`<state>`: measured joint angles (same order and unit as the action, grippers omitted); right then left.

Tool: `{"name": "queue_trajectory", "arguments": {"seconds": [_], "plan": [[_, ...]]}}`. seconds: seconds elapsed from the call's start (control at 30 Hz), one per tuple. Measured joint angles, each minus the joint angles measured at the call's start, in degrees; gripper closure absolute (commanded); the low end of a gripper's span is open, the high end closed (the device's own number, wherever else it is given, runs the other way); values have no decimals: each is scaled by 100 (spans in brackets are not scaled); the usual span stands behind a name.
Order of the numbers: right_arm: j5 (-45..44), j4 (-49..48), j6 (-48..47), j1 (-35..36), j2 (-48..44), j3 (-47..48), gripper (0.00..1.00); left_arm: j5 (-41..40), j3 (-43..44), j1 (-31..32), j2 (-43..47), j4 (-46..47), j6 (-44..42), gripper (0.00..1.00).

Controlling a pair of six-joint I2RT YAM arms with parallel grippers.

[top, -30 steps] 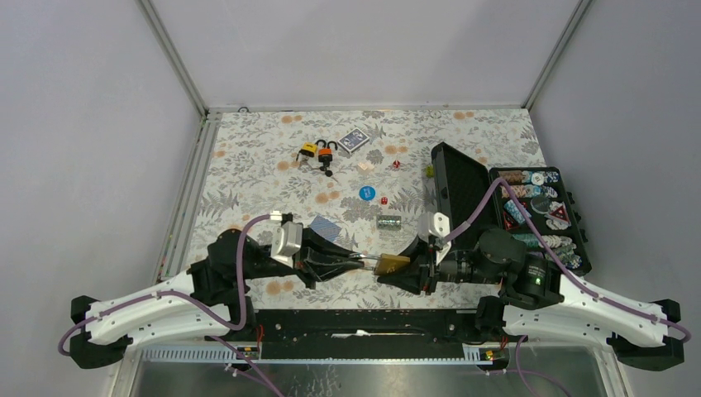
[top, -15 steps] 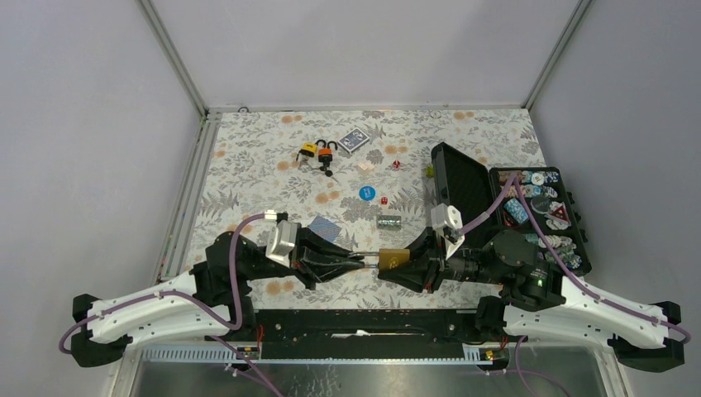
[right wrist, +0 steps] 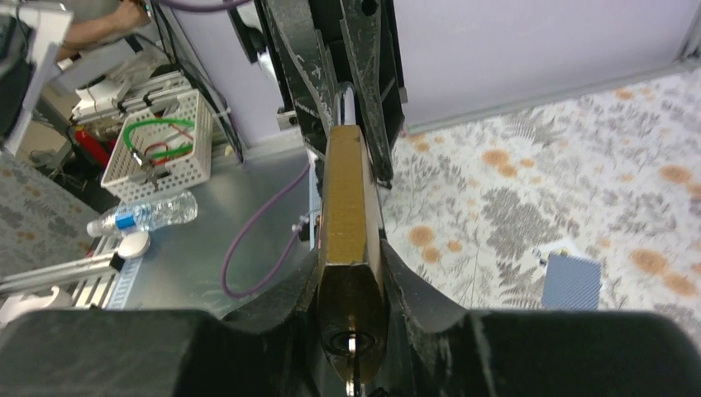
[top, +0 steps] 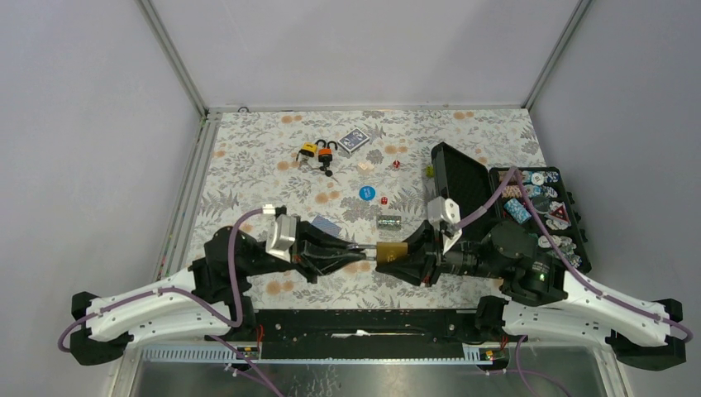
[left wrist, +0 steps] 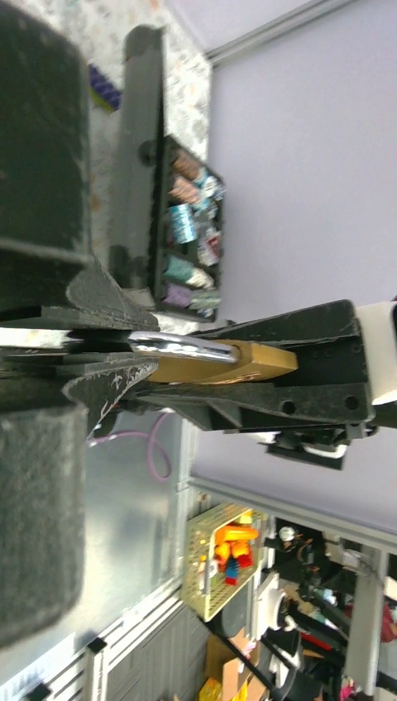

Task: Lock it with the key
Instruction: Lock the lock.

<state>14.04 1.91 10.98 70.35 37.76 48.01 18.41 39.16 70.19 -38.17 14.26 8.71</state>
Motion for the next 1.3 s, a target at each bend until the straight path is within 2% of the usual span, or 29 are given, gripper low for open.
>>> {"name": "queue_trajectory", "arguments": {"seconds": [0.07, 0.2, 0.3, 0.5, 0.57, 0.87, 0.97, 1.13, 1.3], "plan": [[17, 66, -116, -24, 238, 380, 100, -31, 323, 15, -271, 133, -76, 100], [205, -275, -271, -24, 678, 1102, 100, -175, 758, 267, -632, 1128, -142, 100], [363, -501, -332, 20, 721, 949, 100, -234, 597, 415, -605, 1556, -160, 100], [385, -249, -337, 22, 461, 535, 100, -251, 315, 428, -597, 1565, -142, 100], [363, -131, -321, 22, 328, 431, 89, -249, 199, 444, -564, 1552, -118, 100], [332, -284, -46, 22, -74, -136, 62, -260, -238, 492, -328, 1320, 37, 100], [203, -734, 144, 15, -116, -216, 53, -234, -398, 549, -306, 1226, 96, 100], [-2, -1893, 411, 9, -212, -243, 51, -120, -737, 634, -507, 444, 186, 100], [-13, -2369, 553, 9, -356, -269, 42, -96, -942, 654, -619, -103, 225, 100]]}}
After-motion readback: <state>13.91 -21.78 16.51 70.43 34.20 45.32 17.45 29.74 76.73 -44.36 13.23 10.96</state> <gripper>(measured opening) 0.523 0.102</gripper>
